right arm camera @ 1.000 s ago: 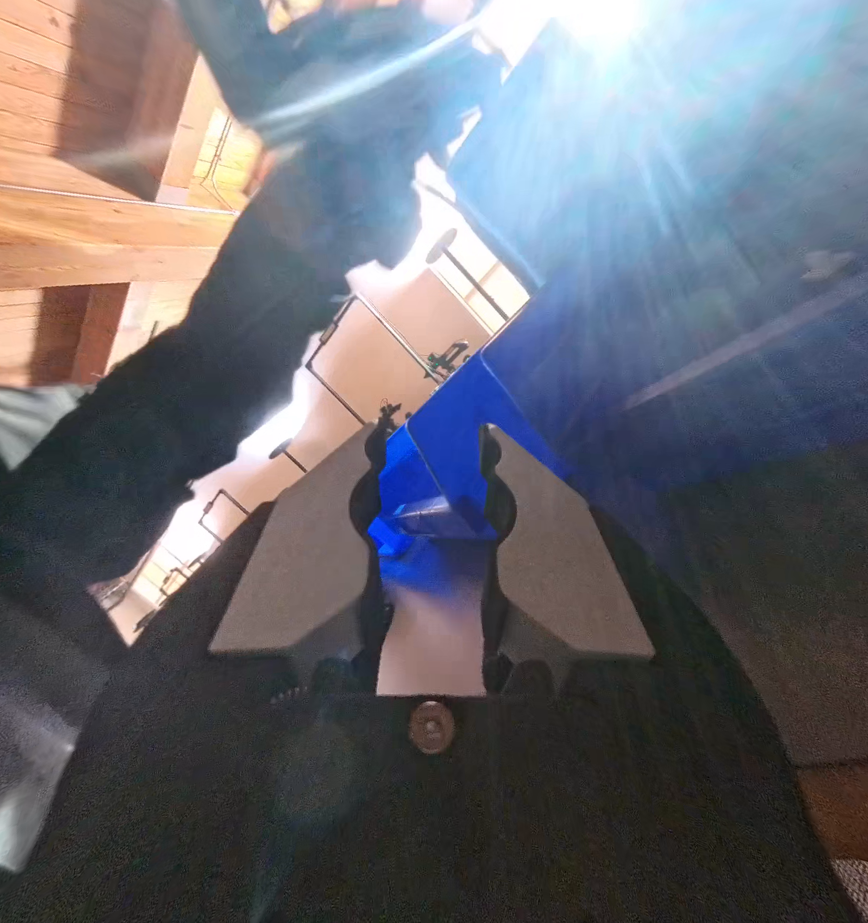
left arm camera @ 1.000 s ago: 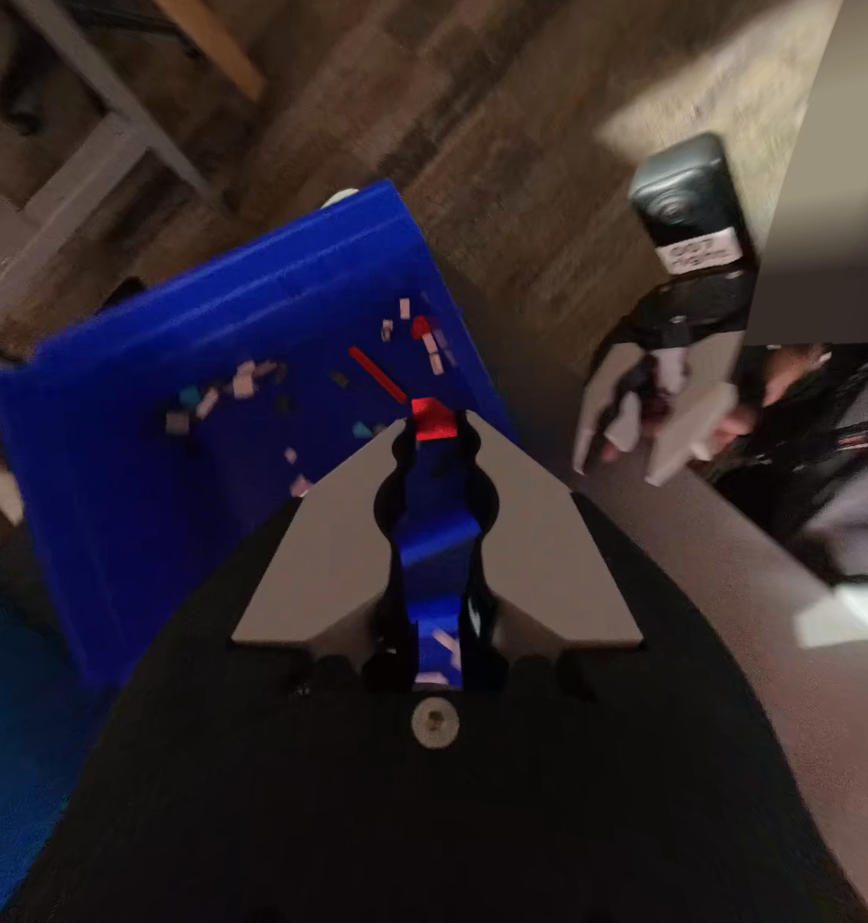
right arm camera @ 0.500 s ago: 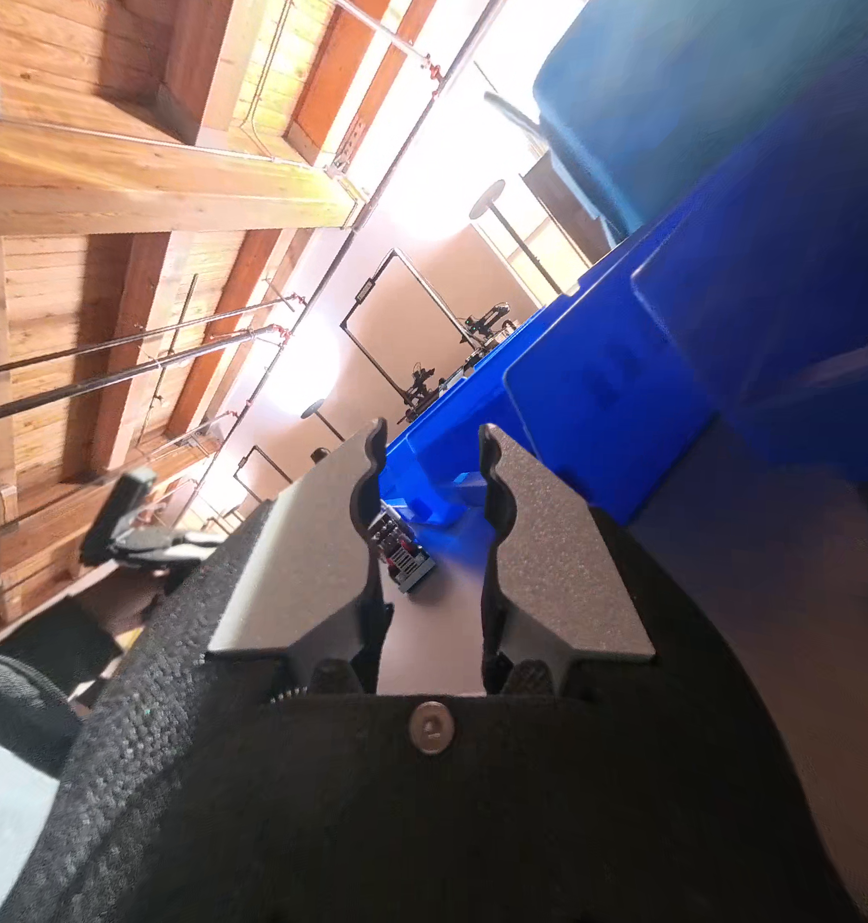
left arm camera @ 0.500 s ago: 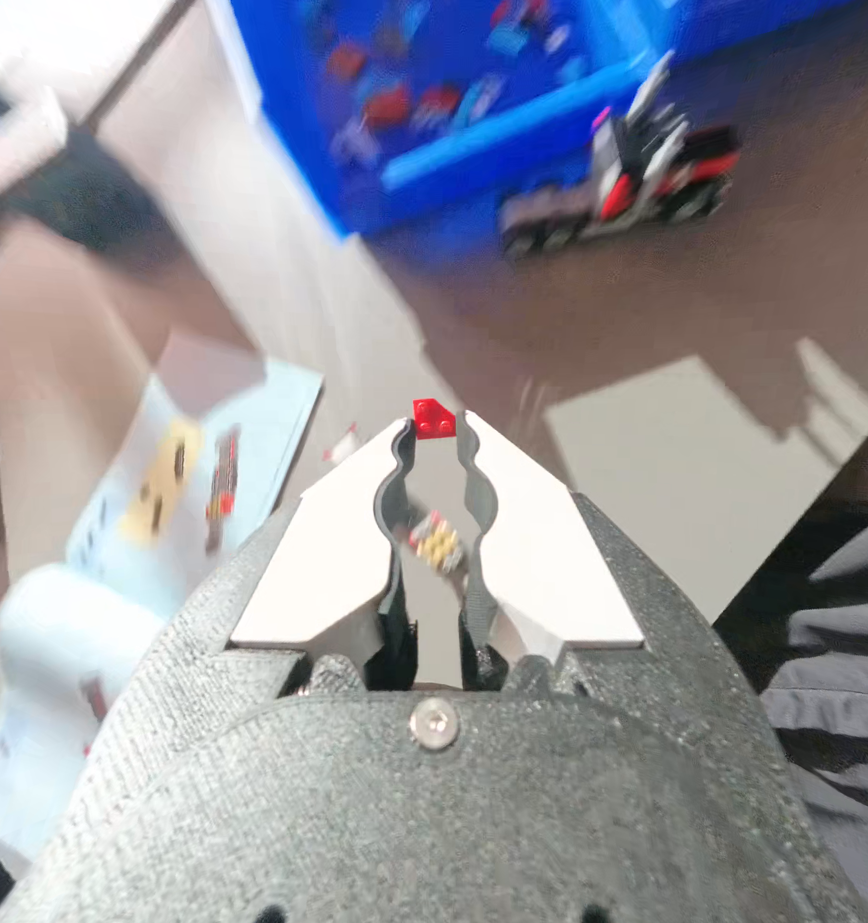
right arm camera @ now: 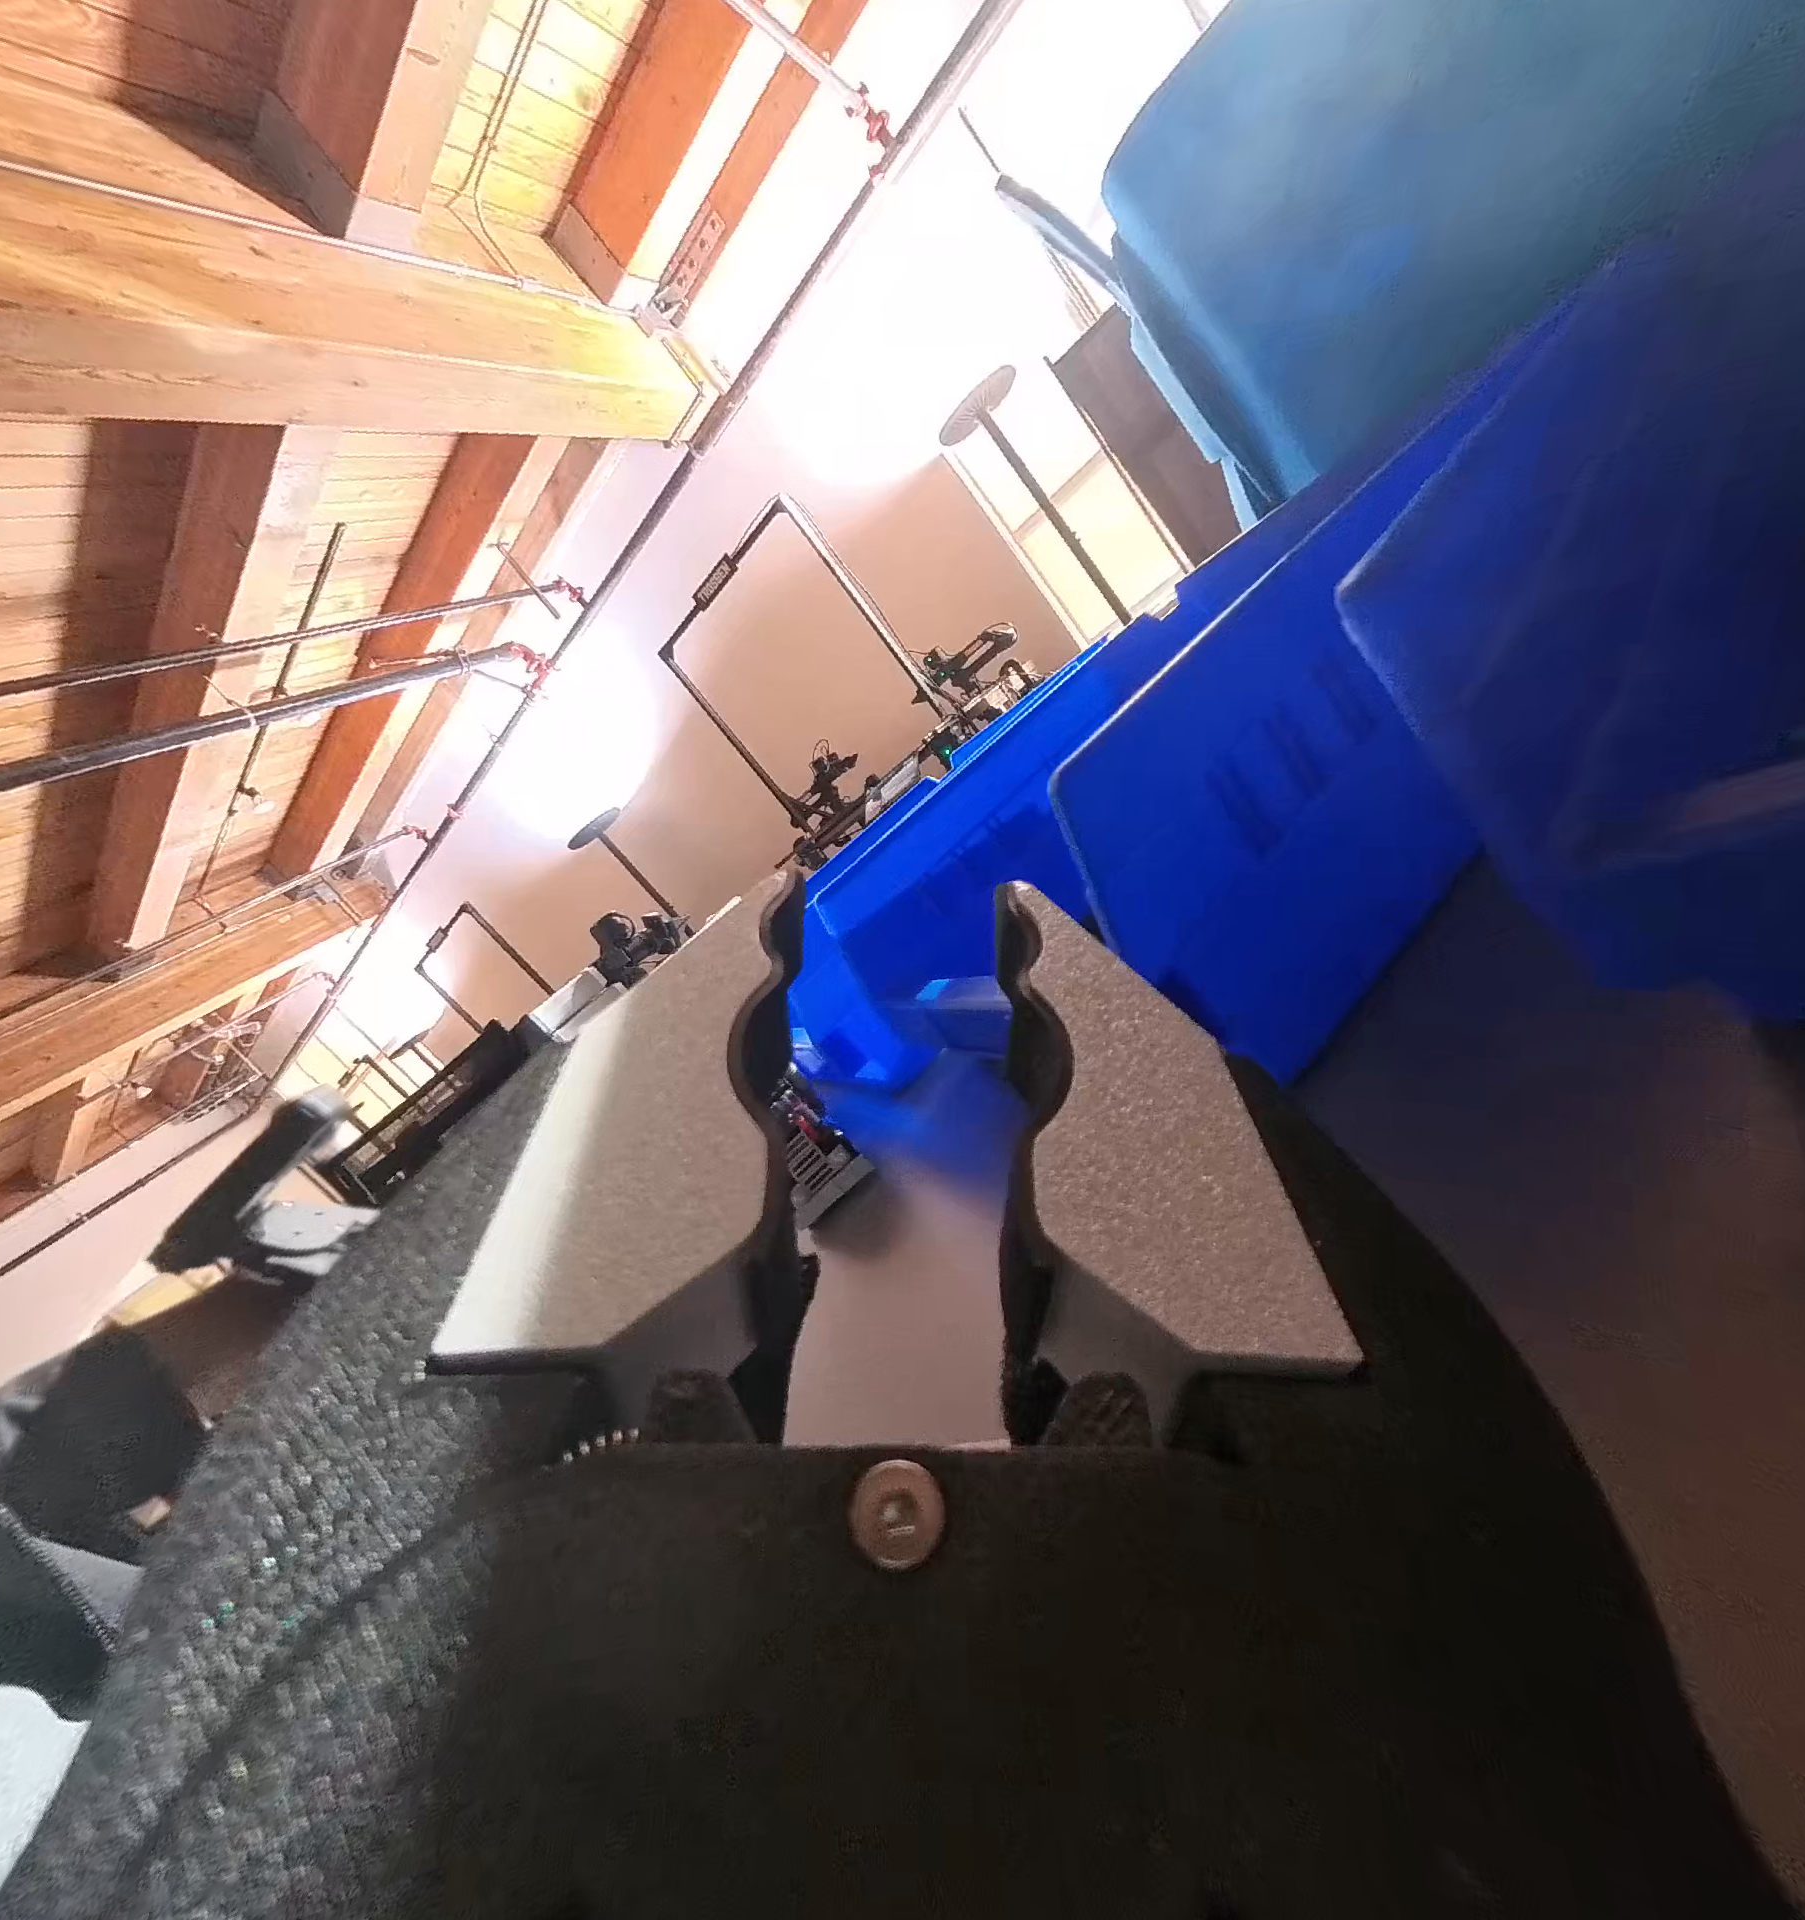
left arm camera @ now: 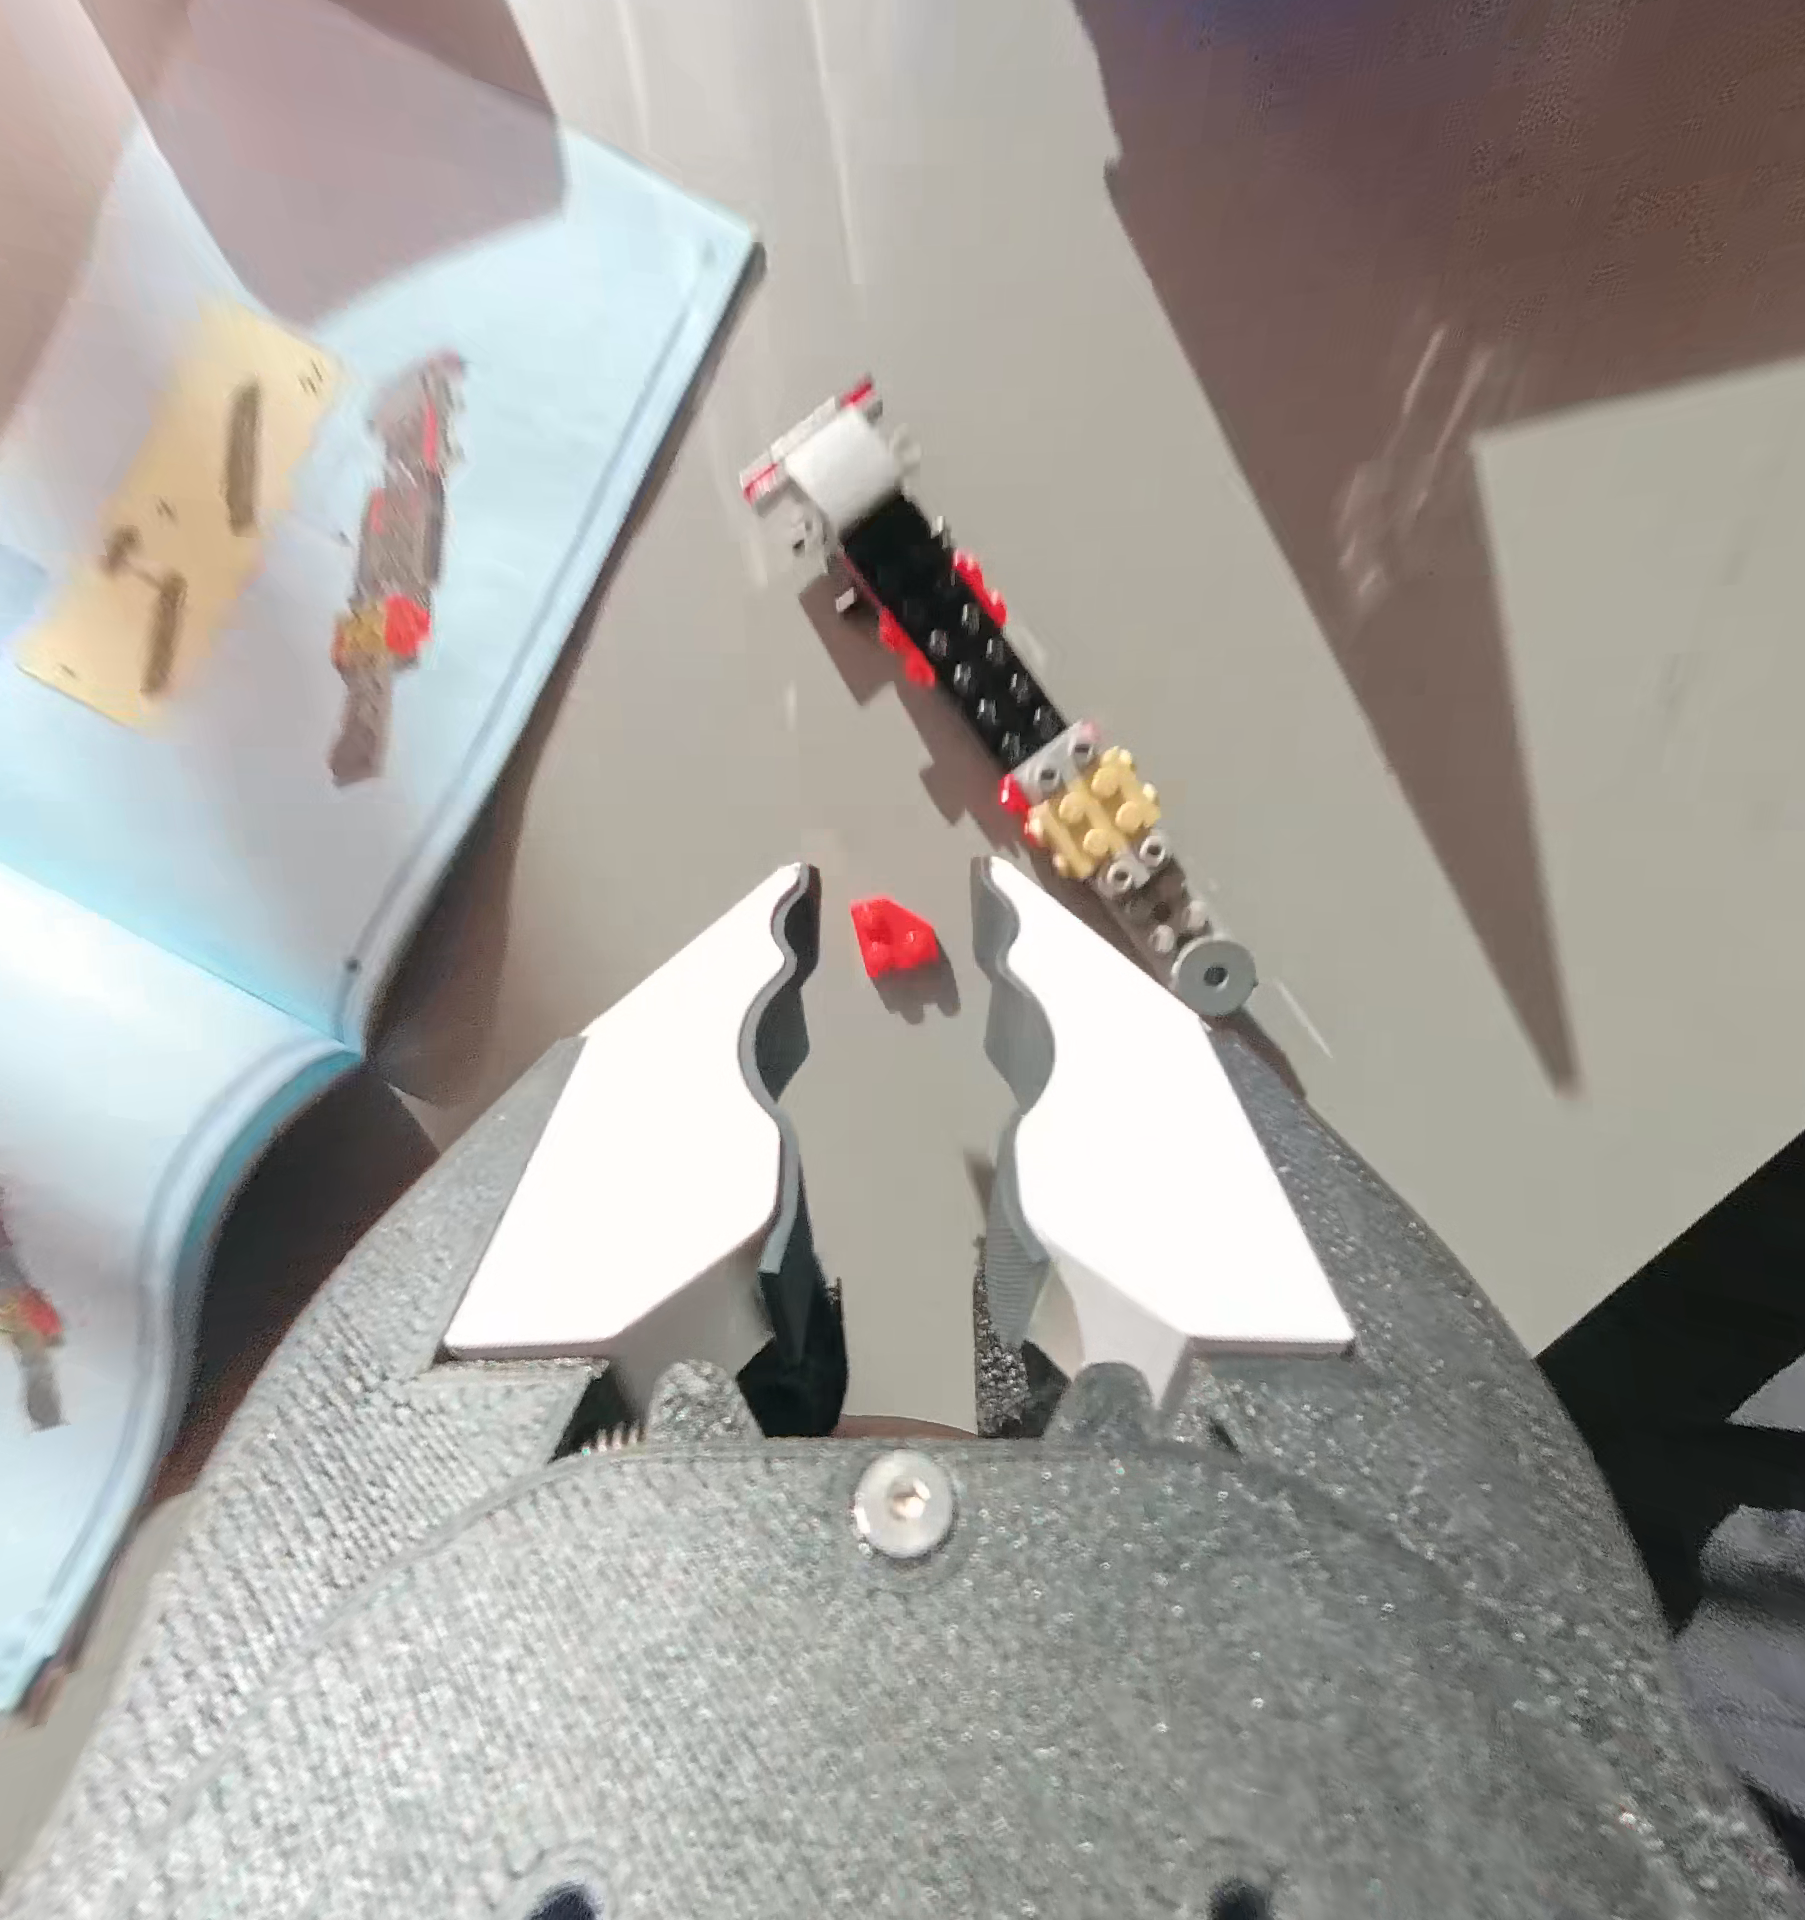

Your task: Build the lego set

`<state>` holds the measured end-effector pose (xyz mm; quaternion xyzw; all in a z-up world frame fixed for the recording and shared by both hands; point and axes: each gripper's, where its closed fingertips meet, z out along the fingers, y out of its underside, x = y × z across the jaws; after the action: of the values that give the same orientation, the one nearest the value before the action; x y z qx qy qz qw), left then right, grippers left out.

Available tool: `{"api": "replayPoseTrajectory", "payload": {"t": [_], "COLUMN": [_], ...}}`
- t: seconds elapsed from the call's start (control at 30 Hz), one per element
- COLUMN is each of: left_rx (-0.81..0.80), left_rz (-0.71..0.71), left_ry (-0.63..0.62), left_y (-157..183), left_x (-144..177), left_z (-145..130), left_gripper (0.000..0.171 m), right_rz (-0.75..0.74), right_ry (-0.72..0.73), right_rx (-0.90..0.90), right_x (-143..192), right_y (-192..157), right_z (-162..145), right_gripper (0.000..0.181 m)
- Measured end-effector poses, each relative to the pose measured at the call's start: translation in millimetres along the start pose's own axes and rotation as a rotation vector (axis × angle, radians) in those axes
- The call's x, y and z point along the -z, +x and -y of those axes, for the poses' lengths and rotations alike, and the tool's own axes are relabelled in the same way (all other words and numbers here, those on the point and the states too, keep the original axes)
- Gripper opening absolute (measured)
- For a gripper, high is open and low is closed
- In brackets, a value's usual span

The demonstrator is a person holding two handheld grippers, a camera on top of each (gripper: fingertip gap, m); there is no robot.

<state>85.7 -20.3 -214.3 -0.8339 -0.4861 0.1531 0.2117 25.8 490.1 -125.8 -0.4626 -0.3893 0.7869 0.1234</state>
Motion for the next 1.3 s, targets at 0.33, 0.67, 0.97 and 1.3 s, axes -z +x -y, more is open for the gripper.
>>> {"api": "replayPoseTrajectory", "payload": {"t": [0.33, 0.67, 0.97, 1.3], "left_rx": [-0.582, -1.53, -1.899, -2.037], "left_rz": [-0.364, -0.968, -1.278, -1.382], "left_ry": [0.352, 0.308, 0.012, -0.045], "left_y": [203.5, 529.7, 599.2, 604.5], "left_x": [36.4, -50.8, -160.7, -197.8], "left_z": [288.4, 416.7, 412.2, 386.5], "left_gripper": [0.033, 0.034, 0.03, 0.025], "right_rz": [-0.015, -0.097, -0.114, -0.1], "right_ry": [0.042, 0.134, 0.18, 0.211], "right_rx": [-0.048, -0.04, -0.103, -0.154], "right_x": [11.2, 43.9, 61.4, 66.0], "right_y": [13.0, 41.5, 74.9, 93.4], "right_z": [14.0, 47.5, 55.0, 55.5], "right_gripper": [0.038, 0.038, 0.038, 0.036]}}
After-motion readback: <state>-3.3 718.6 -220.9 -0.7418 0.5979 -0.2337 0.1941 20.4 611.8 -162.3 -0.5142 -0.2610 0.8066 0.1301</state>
